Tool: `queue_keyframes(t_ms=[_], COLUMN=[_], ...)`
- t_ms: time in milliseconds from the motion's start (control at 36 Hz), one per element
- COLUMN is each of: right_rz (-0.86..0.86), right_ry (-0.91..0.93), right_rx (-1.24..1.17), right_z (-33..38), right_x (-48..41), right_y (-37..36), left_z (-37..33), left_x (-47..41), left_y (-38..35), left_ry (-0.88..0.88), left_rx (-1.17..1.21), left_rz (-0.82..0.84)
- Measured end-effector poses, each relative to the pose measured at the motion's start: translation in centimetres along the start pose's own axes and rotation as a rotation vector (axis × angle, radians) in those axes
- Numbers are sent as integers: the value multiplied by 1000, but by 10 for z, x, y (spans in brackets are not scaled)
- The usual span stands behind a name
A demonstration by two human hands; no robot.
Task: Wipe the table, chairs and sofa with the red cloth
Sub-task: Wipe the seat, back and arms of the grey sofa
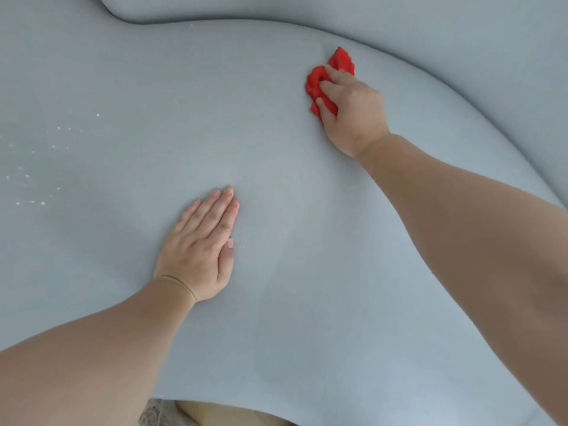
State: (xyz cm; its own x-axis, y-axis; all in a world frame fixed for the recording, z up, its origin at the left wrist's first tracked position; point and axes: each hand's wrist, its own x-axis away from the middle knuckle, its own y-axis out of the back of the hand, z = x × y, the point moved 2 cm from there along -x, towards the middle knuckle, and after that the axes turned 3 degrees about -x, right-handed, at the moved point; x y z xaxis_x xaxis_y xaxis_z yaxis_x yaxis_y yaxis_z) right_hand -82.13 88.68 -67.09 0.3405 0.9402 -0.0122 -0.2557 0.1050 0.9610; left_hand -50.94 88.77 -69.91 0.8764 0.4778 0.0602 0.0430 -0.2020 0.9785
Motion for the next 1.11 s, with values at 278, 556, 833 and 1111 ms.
queue_keyframes(t_ms=[278, 556, 833, 1111], right_rz=[57, 41, -13, -34], right_ry=[71, 171, 200, 242], right_rx=[-98, -117, -143, -144], right_z=[55, 117, 162, 203], right_x=[42, 116, 185, 247], right_y=[-19, -36, -46, -61], left_z=[-1, -3, 42, 75], left_x=[1, 3, 67, 118], left_y=[2, 11, 35, 43], left_ry=[-2, 10, 88, 175], left_rx=[2, -4, -17, -20], left_rz=[-13, -3, 13, 24])
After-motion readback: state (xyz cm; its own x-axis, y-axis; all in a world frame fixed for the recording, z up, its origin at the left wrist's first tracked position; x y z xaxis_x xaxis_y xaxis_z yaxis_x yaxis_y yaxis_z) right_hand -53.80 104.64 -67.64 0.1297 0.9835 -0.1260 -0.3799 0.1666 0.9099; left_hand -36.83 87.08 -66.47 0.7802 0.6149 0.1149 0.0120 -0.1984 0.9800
